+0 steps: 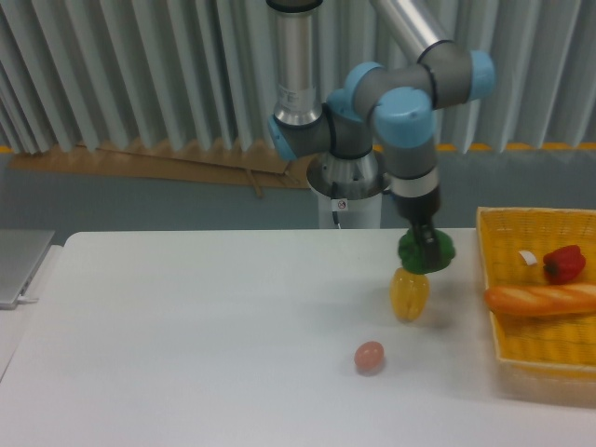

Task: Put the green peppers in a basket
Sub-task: 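Carry the green pepper over the yellow basket, then lower the green pepper into the basket beside the red pepper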

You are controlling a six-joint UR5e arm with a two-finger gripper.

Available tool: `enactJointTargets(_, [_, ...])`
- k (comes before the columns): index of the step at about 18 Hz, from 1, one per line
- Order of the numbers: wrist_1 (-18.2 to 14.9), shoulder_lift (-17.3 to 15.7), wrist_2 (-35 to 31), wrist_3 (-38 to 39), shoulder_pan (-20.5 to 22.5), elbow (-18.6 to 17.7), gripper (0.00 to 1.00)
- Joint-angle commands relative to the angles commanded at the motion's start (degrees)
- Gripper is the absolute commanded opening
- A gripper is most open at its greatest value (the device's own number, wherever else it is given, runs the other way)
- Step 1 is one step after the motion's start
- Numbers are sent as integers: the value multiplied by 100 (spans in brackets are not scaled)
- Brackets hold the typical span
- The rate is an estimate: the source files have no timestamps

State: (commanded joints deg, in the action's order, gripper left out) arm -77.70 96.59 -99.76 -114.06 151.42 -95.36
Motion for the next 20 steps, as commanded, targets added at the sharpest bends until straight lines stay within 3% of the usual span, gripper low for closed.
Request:
enactJointTargets(4, [35,44,474,-834,598,44,44])
enactJointTargets(9, [254,360,484,-1661,1055,211,44])
enactJointTargets(20, [703,800,387,-2576,1487,299,44])
